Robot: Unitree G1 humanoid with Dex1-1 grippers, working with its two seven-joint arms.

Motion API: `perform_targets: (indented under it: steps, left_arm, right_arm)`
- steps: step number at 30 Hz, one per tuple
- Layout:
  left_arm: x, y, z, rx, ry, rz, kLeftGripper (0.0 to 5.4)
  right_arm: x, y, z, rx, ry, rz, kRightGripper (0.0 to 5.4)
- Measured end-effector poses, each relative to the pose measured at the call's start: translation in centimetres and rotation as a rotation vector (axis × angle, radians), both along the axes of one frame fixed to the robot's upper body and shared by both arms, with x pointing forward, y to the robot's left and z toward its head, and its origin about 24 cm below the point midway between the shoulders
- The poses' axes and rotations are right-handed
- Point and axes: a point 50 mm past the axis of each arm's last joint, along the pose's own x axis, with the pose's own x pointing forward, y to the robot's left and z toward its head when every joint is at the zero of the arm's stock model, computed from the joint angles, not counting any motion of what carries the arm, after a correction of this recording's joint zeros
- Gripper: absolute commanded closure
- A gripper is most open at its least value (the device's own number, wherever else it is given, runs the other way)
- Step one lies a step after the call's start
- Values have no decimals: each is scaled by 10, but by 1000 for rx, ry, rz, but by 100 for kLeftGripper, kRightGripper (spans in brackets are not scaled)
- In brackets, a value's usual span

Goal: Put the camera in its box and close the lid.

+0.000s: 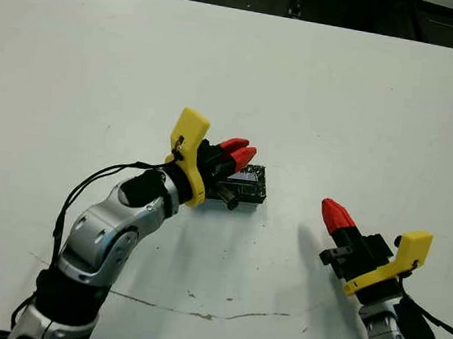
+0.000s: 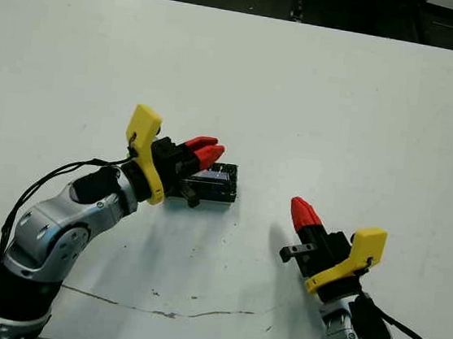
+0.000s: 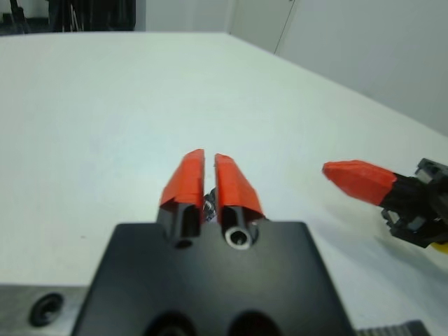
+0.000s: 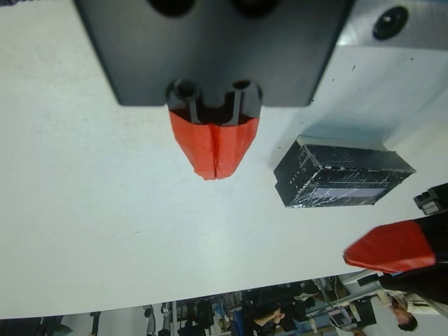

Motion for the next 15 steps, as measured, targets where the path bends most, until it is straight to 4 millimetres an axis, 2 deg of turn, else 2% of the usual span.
perform_targets:
  steps: [6,15]
  left_arm:
    - [2,6,-11,42,100,50,539]
    - [6,7,-25,89,116,40,539]
  right_arm:
    - [0,0,0,2,0,3,540]
    - [0,0,-1,-1,2,2,540]
